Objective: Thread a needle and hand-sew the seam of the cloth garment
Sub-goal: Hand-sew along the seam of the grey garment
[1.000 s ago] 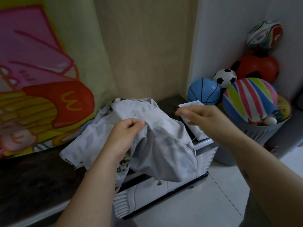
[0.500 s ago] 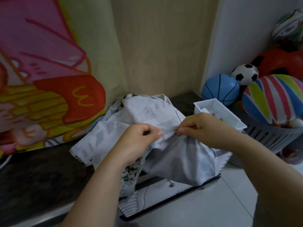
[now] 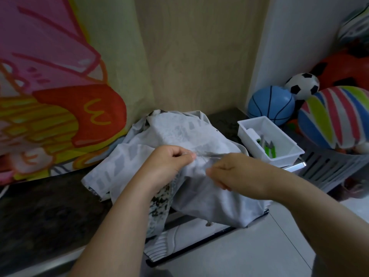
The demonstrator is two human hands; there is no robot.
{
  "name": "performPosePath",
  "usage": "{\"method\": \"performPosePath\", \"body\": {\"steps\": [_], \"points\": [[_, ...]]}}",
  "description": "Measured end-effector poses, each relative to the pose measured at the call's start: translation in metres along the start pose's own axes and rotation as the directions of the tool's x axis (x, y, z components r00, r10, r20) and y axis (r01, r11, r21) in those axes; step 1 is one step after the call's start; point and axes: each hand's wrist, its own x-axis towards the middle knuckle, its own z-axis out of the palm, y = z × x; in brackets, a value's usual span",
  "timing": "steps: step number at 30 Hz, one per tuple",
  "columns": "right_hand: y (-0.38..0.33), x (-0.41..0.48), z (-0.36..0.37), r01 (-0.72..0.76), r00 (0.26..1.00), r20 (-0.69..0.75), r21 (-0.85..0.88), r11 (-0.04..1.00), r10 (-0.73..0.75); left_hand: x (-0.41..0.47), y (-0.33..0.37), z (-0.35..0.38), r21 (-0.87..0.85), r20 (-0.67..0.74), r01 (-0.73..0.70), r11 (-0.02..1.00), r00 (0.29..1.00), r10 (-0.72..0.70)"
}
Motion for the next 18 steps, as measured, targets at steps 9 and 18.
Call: {"method": "performPosePath", "body": {"steps": [9, 18], "points": [[0.0049, 0.0010, 0.0068, -0.053, 0.999, 0.012, 0.015, 0.998, 0.053, -0.0018, -0.0002, 0.0008, -0.039, 0.003, -0.005, 0.999, 1.000, 0.006], [0.0084, 0.0033, 0.0057, -0.070, 0.998, 0.007, 0.061, 0.996, 0.070, 0.0011, -0.0012, 0.0024, -0.035, -0.025, -0.021, 0.999, 0.999, 0.020]]}}
